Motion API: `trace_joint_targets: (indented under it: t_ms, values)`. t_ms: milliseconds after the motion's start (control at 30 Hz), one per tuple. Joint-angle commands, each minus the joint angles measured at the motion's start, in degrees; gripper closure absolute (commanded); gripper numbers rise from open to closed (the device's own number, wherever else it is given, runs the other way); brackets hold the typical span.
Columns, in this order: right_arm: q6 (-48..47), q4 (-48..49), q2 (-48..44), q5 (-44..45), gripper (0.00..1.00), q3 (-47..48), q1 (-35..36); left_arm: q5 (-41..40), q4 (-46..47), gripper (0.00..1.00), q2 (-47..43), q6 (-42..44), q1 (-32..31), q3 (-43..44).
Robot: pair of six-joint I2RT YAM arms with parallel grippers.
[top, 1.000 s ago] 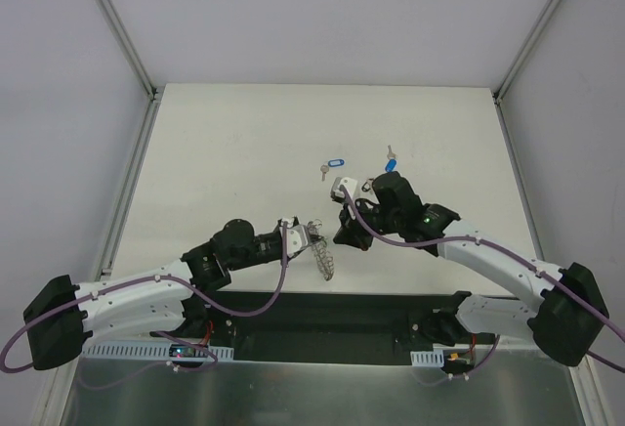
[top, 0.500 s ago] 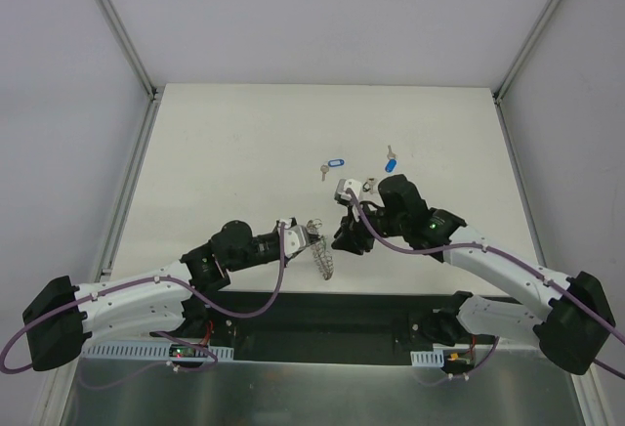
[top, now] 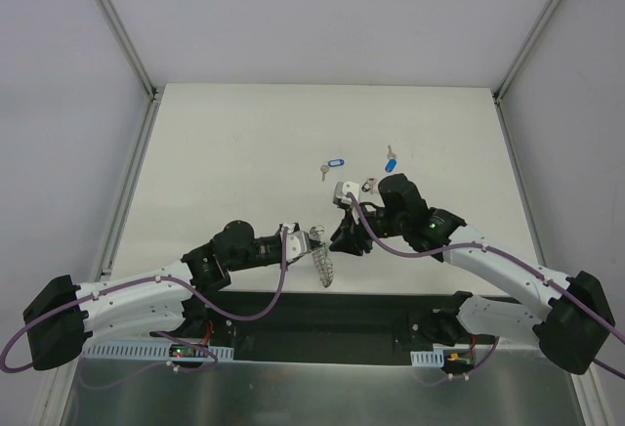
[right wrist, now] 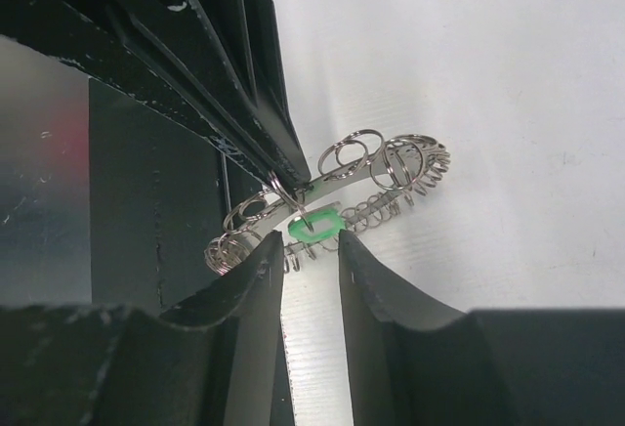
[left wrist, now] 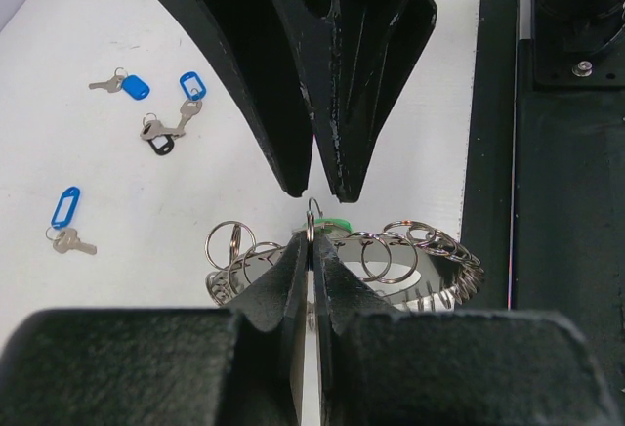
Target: Put the keys on the keyring
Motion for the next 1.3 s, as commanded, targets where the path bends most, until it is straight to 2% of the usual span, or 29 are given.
trace_joint_targets:
  t_ms: [0, 300, 400, 533, 967, 1267]
  values:
    - [-2.3, 0.7, 0.8, -3.9, 0.69, 3.2, 0.3, 2.3, 2.9, 1.0, 0.1, 0.7, 0.4, 3.0]
    - [-3.0, 0.6, 3.1, -5.2, 0.73, 4.4, 0.7, 3.5, 2.8, 1.0, 0.2, 0.5, 0.4, 3.6]
    - [-3.3, 0.1, 3.7, -5.5, 0.81, 4.5, 0.8, 3.3, 2.8, 1.0, 0.0, 0.6, 0.4, 3.6]
    - [-3.6, -0.6, 3.9, -5.0, 0.99, 4.3, 0.8, 1.8, 2.9, 1.0, -0.9, 0.7, 0.4, 3.3]
    - [-2.5, -1.5, 4.7, -1.2, 0.99, 2.5, 0.2, -4.0, 3.7, 1.0, -7.8, 1.3, 0.5, -0.3]
    - [-1.5, -1.5, 4.9, -0.4, 0.99, 2.5, 0.0, -6.2, 4.7, 1.0, -8.3, 1.2, 0.4, -1.6]
